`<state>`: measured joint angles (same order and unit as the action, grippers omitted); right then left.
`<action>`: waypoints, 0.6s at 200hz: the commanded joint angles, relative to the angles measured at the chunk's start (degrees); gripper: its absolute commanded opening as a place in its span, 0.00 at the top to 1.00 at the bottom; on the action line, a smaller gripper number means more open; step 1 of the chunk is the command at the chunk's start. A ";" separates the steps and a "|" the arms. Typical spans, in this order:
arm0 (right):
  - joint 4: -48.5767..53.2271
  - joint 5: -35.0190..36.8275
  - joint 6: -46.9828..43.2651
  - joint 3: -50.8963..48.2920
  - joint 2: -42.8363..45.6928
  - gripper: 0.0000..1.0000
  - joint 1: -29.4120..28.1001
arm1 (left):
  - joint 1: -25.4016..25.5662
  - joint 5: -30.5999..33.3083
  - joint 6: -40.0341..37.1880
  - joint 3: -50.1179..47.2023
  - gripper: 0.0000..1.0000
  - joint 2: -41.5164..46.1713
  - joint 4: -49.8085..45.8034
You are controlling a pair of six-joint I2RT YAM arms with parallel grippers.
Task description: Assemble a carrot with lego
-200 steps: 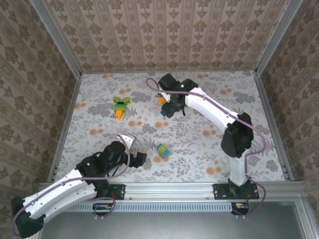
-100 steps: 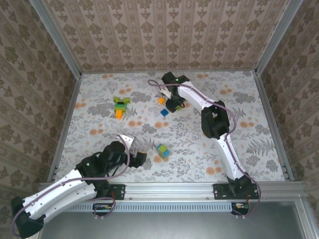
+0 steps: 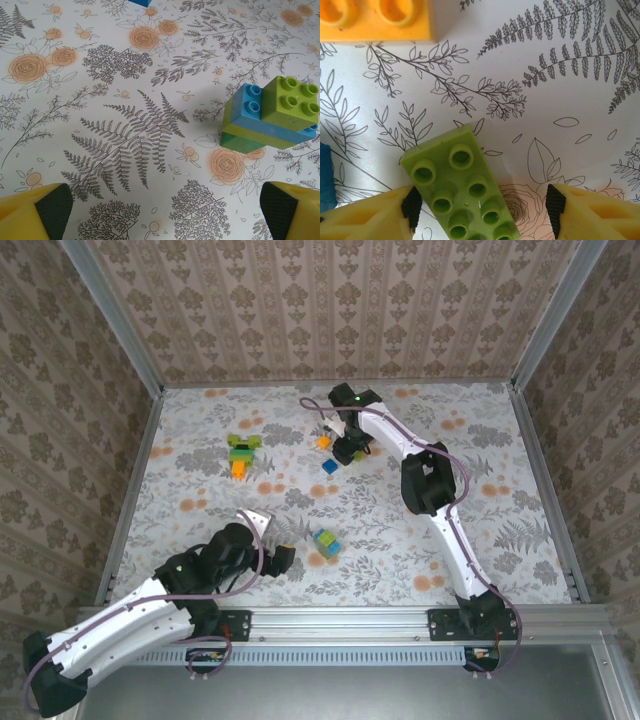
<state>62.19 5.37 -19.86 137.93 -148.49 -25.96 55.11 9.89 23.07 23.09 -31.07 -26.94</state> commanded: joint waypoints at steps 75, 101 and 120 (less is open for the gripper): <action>5.57 -2.47 2.47 0.91 -2.10 0.67 0.37 | 0.45 0.12 -0.91 -0.24 0.00 0.04 0.73; 4.50 -3.58 7.53 -3.78 1.01 0.70 0.64 | 0.50 0.04 -0.92 -0.24 0.00 0.07 0.71; 1.63 -4.00 12.50 -10.47 6.14 0.72 0.64 | 0.47 -0.05 -0.95 -0.25 0.00 0.14 0.74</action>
<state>62.33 2.90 -14.79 135.00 -147.00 -25.87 55.11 9.89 22.92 23.09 -31.07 -26.92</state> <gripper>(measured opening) 0.331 0.993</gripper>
